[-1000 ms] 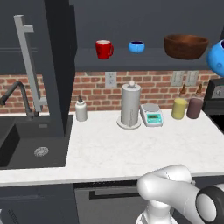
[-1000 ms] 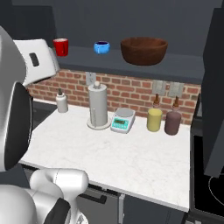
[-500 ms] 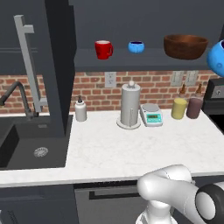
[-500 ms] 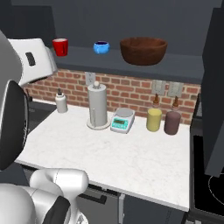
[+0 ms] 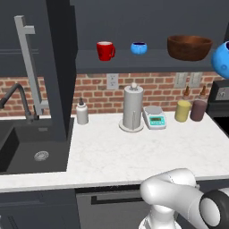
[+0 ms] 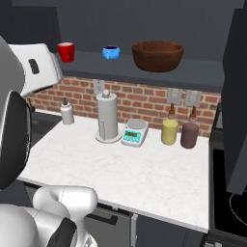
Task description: Gather all objects into one cabinet and sort the glasses and bowls to opposite sides.
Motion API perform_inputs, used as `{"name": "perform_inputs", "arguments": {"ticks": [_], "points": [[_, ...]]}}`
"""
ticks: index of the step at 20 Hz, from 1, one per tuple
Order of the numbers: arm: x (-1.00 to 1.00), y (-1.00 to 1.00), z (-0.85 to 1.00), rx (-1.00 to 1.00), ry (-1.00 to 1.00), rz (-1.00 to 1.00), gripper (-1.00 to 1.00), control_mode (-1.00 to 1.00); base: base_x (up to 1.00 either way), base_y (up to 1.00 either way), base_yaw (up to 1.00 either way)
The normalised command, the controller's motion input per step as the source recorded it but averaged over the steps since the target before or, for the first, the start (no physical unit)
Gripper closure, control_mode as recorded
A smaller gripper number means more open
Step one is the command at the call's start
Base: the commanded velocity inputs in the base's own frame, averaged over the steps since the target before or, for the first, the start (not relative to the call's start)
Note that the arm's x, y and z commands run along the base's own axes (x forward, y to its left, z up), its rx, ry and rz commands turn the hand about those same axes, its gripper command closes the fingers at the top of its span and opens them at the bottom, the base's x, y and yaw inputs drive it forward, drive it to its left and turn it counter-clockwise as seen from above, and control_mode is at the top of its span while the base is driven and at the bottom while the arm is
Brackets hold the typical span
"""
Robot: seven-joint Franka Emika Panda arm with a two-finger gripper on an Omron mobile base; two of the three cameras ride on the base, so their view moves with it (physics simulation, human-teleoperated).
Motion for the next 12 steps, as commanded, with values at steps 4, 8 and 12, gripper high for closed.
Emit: {"name": "perform_inputs", "arguments": {"ticks": [4, 8, 12], "points": [[0.21, 0.0, -0.09, 0.0, 0.05, -0.04, 1.0, -1.0, 0.09, 0.0, -0.01], [0.33, 0.0, -0.02, -0.02, 0.06, -0.02, 1.0, -1.0, 0.0, 0.0, 0.0], [0.42, 0.0, -0.01, 0.0, 0.02, -0.01, 1.0, -1.0, 0.0, 0.0, 0.0]]}}
